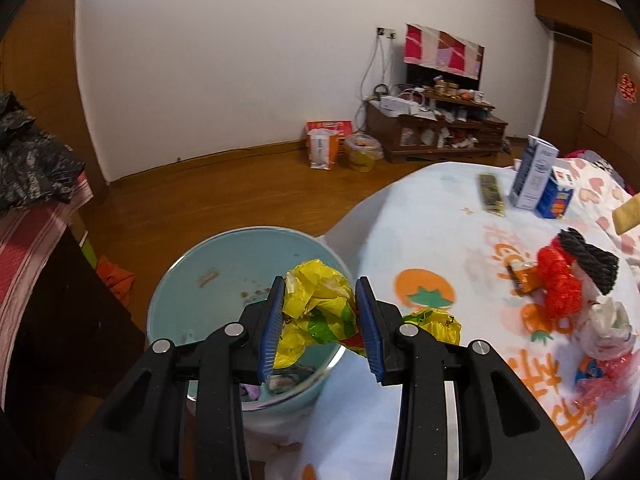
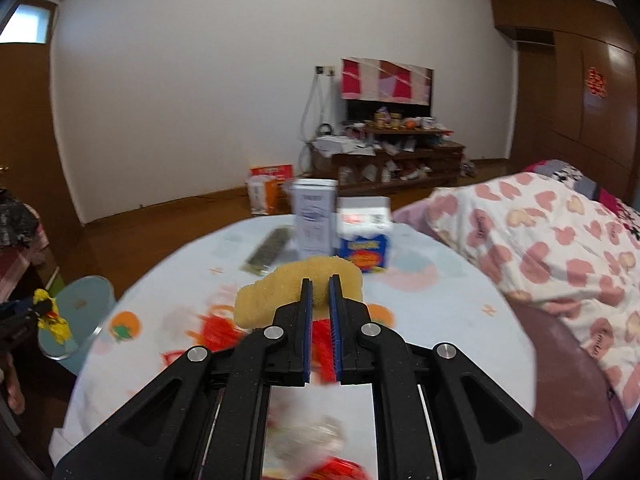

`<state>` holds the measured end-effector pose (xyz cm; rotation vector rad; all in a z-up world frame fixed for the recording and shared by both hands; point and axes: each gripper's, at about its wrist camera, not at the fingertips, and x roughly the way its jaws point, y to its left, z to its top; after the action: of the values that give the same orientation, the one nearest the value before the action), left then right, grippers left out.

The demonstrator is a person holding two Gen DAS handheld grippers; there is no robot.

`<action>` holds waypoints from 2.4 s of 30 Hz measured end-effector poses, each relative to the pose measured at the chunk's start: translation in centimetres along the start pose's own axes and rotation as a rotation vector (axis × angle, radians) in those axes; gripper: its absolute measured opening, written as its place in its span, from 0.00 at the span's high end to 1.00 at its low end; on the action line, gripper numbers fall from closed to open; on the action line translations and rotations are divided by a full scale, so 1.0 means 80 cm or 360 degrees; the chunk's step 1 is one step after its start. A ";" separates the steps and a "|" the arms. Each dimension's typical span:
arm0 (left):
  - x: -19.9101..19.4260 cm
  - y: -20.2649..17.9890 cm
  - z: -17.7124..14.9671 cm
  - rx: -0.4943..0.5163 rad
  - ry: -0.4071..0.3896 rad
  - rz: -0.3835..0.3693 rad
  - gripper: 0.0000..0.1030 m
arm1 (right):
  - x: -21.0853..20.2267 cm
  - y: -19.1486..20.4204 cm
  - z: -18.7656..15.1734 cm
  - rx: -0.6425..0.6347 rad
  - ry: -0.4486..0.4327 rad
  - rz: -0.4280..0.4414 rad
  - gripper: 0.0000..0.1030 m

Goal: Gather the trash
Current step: 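Carry the yellow wrappers over the bin with the left tool while the right tool lifts the sponge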

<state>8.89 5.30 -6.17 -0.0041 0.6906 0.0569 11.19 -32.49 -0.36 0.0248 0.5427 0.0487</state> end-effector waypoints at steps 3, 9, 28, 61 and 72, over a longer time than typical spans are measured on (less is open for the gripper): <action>0.004 0.014 -0.001 -0.0024 0.0004 0.0043 0.65 | 0.012 0.028 0.007 -0.0015 -0.0007 0.0063 0.92; -0.004 0.037 0.000 -0.0062 -0.0034 0.0108 0.65 | 0.033 0.093 0.012 -0.0076 -0.0002 0.0191 0.92; -0.028 0.079 0.001 -0.0109 -0.0119 0.0239 0.65 | 0.090 0.232 0.008 -0.0252 0.0096 0.0390 0.91; -0.015 0.127 -0.009 -0.0197 -0.0090 0.0450 0.65 | 0.129 0.350 -0.015 -0.0439 0.0134 0.0628 0.91; -0.013 0.137 -0.010 -0.0216 -0.0082 0.0453 0.65 | 0.130 0.368 -0.018 -0.0472 0.0143 0.0657 0.91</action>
<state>7.00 16.21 -6.00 -0.0344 0.6310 0.3758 18.12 -2.55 -5.89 -0.1556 0.6087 0.5342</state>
